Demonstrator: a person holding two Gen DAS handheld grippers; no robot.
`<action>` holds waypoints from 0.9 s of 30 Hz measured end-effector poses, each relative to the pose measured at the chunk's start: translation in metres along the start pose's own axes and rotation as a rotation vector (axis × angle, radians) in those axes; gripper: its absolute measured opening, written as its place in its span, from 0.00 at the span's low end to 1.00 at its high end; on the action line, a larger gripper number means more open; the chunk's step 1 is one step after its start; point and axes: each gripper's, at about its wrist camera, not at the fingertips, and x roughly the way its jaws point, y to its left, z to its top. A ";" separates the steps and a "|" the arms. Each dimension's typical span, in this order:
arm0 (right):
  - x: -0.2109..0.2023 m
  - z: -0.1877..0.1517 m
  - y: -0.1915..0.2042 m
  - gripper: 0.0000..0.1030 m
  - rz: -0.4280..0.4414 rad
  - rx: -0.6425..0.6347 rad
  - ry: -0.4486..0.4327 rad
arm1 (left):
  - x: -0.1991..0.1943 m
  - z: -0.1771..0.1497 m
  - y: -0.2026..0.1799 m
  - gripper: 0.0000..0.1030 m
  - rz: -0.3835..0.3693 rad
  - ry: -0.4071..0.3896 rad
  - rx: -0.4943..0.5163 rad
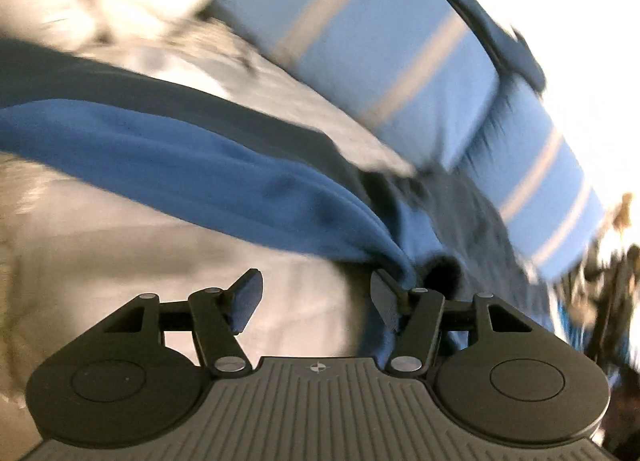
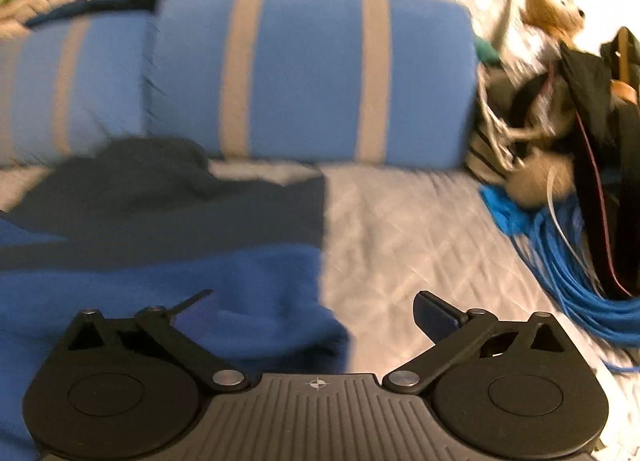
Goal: Fold clothes
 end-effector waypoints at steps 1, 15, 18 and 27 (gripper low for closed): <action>-0.010 0.004 0.004 1.00 0.034 0.001 -0.014 | -0.006 0.001 0.013 0.58 0.008 -0.026 -0.040; -0.075 -0.024 0.091 1.00 0.529 -0.165 0.009 | -0.079 0.003 0.205 0.57 0.083 -0.428 -0.741; -0.070 -0.034 0.101 1.00 0.550 -0.154 0.064 | -0.079 0.009 0.227 0.56 0.076 -0.473 -0.796; -0.058 -0.050 0.110 1.00 0.540 -0.139 0.145 | -0.052 0.048 0.245 0.45 0.146 -0.468 -0.732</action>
